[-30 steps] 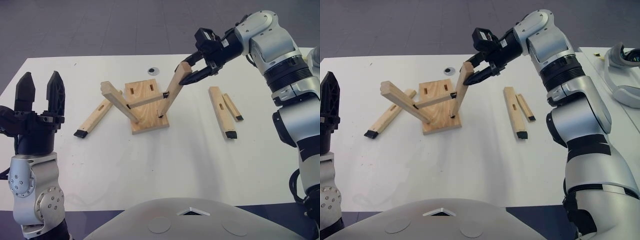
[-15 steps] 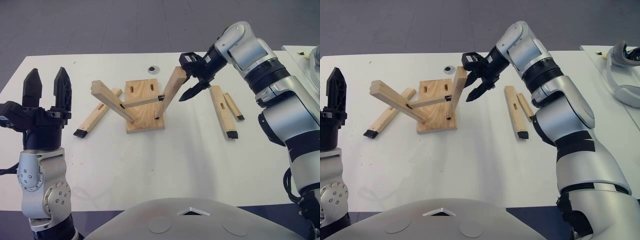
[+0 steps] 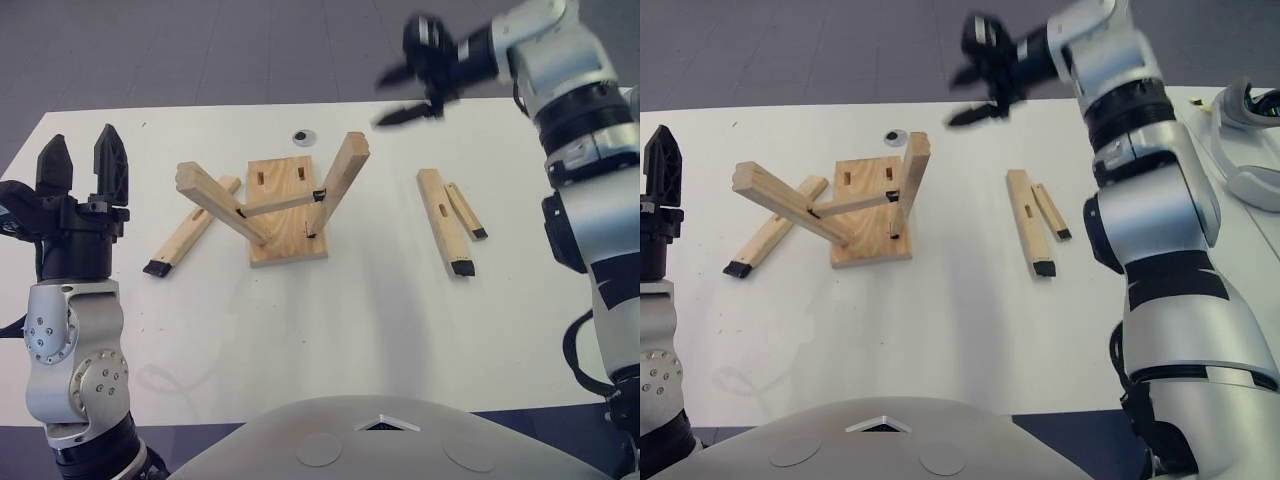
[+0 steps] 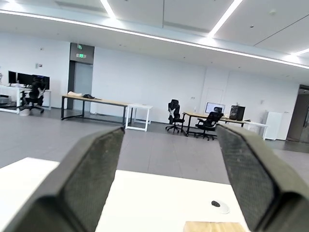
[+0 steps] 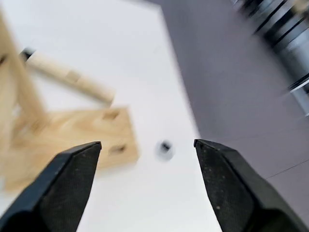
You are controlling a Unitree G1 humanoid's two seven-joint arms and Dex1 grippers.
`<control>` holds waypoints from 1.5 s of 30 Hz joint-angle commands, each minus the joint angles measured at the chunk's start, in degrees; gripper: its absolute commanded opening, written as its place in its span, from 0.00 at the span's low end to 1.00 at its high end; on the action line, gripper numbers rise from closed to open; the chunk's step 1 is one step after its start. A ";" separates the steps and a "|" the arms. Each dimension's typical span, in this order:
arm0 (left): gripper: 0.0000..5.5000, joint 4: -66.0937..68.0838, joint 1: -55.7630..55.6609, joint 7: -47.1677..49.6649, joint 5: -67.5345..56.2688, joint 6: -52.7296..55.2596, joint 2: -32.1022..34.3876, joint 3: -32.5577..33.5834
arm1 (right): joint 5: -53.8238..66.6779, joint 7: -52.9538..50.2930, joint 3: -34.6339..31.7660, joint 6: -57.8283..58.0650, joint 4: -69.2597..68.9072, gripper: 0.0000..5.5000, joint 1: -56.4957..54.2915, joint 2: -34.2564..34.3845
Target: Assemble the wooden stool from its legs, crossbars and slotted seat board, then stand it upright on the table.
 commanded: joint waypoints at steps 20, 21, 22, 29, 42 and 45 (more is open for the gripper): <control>0.64 -1.37 0.30 4.12 7.95 2.86 -2.90 -5.67 | -7.19 -17.31 3.44 20.37 -71.63 0.66 36.57 -10.04; 0.64 -1.29 0.23 3.99 8.02 2.86 -3.03 -5.78 | -9.41 -18.16 3.76 17.85 -69.13 0.66 36.28 -10.23; 0.64 -1.19 0.08 3.81 7.98 2.87 -3.08 -5.77 | -11.31 -18.46 4.09 14.93 -66.39 0.66 35.96 -10.58; 0.64 -0.31 -1.59 2.67 7.67 3.48 -2.80 -5.88 | -11.67 -23.01 0.99 5.17 -61.89 0.66 34.55 -2.57; 0.64 -1.91 -1.91 3.57 8.22 4.79 -4.29 -7.25 | -40.09 -36.55 16.67 -11.38 -55.28 0.66 50.83 -1.57; 0.64 -2.21 -2.34 4.02 8.57 5.03 -4.97 -8.20 | -40.03 -34.27 16.76 -8.45 -53.84 0.66 50.11 0.93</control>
